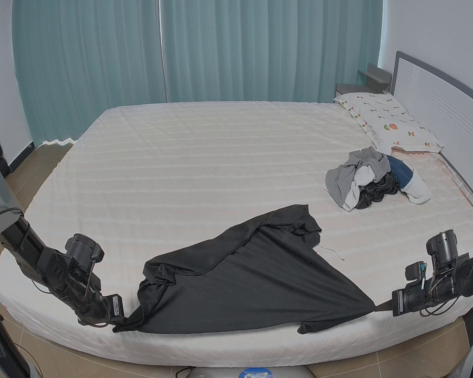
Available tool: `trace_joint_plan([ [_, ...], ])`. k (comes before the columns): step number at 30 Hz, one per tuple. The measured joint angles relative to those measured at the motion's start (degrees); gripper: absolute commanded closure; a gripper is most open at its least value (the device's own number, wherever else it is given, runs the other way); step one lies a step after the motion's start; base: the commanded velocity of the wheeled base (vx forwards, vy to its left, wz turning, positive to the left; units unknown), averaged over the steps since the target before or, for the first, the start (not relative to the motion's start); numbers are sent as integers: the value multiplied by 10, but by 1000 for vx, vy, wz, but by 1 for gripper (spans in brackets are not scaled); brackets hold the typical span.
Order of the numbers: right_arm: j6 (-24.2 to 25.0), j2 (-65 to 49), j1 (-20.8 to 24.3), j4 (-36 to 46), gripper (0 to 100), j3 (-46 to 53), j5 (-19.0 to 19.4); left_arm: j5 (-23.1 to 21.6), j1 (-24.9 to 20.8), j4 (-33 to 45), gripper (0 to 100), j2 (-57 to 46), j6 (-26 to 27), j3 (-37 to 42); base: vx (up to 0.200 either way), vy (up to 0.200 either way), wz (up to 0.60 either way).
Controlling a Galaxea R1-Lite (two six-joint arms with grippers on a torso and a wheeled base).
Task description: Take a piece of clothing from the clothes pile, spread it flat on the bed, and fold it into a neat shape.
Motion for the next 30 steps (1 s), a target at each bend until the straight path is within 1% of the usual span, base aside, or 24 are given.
trace_joint_plan([
  [2, -29, 23, 0, -4, 100, 3, -14, 0, -1, 0, 100, 5, 1, 0, 0, 0, 0],
  [3, -37, 33, 1, -8, 100, 4, -20, 0, -1, 0, 0, 8, 2, 0, 0, 0, 0],
  [4, -42, 43, 1, -11, 0, 5, -26, 0, -2, -1, 0, 12, 2, 0, 0, 0, 0],
  [10, -47, 95, 5, -60, 0, 10, -38, 4, -13, -12, 0, 39, -4, -2, 0, 0, 0],
  [13, -26, 109, 5, -79, 0, 11, -37, 2, -15, -27, 0, 45, -7, -2, 0, 0, 0],
  [19, 46, 122, 10, -149, 0, 13, -35, -3, -15, -75, 0, 51, -35, -2, 0, 0, 0],
  [22, 96, 129, 19, -182, 0, 14, -34, -8, -15, -109, 0, 52, -42, 0, 0, 0, 0],
  [26, 144, 145, 34, -244, 0, 16, -34, -14, -14, -147, 0, 52, -50, 9, 0, 0, 0],
  [28, 174, 154, 40, -274, 0, 17, -35, -21, -13, -161, 0, 52, -60, 12, 0, 0, 0],
  [30, 212, 162, 46, -301, 0, 19, -36, -42, -11, -177, 0, 52, -78, 14, 0, 0, 0],
])
